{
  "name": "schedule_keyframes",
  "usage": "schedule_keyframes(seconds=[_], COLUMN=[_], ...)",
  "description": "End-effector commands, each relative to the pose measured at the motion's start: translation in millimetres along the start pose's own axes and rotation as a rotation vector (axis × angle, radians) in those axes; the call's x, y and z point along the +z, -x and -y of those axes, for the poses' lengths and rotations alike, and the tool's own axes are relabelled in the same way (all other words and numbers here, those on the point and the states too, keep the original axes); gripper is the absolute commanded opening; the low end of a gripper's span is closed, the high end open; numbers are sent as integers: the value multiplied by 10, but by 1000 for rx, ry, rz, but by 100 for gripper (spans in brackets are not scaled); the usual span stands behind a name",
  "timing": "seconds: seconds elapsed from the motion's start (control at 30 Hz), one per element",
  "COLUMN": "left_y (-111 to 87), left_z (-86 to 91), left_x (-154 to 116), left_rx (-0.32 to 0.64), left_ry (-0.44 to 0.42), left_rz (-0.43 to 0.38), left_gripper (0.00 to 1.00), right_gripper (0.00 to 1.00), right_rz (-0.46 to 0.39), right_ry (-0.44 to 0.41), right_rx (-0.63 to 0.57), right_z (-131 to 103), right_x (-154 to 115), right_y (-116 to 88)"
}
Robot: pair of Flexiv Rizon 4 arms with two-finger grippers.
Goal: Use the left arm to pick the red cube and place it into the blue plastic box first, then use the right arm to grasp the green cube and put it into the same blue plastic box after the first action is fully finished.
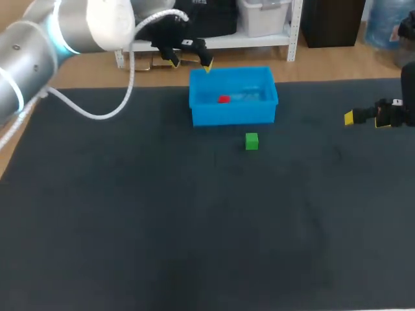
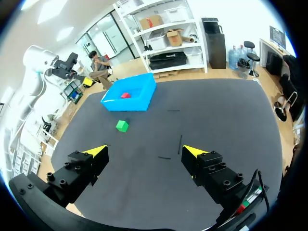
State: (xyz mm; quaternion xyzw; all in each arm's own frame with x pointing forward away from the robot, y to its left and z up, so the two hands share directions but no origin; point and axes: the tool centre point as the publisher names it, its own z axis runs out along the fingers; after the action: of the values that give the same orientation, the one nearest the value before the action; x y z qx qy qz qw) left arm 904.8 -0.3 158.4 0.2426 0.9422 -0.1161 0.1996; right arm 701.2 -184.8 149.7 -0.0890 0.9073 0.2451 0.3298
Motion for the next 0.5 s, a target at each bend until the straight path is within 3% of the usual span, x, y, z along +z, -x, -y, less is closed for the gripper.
schedule_keyframes(seconds=[0.03, 0.5], left_y=[-300, -770], left_z=[19, 92], left_x=[-178, -457], left_rx=[19, 116], left_ry=[-24, -93], left_rz=[155, 179], left_gripper=[100, 100], right_gripper=[100, 100], right_rz=[0, 0], right_ry=[-1, -1], right_rx=[-1, -1], right_z=[0, 0], right_x=[-4, -4], right_y=[-3, -3])
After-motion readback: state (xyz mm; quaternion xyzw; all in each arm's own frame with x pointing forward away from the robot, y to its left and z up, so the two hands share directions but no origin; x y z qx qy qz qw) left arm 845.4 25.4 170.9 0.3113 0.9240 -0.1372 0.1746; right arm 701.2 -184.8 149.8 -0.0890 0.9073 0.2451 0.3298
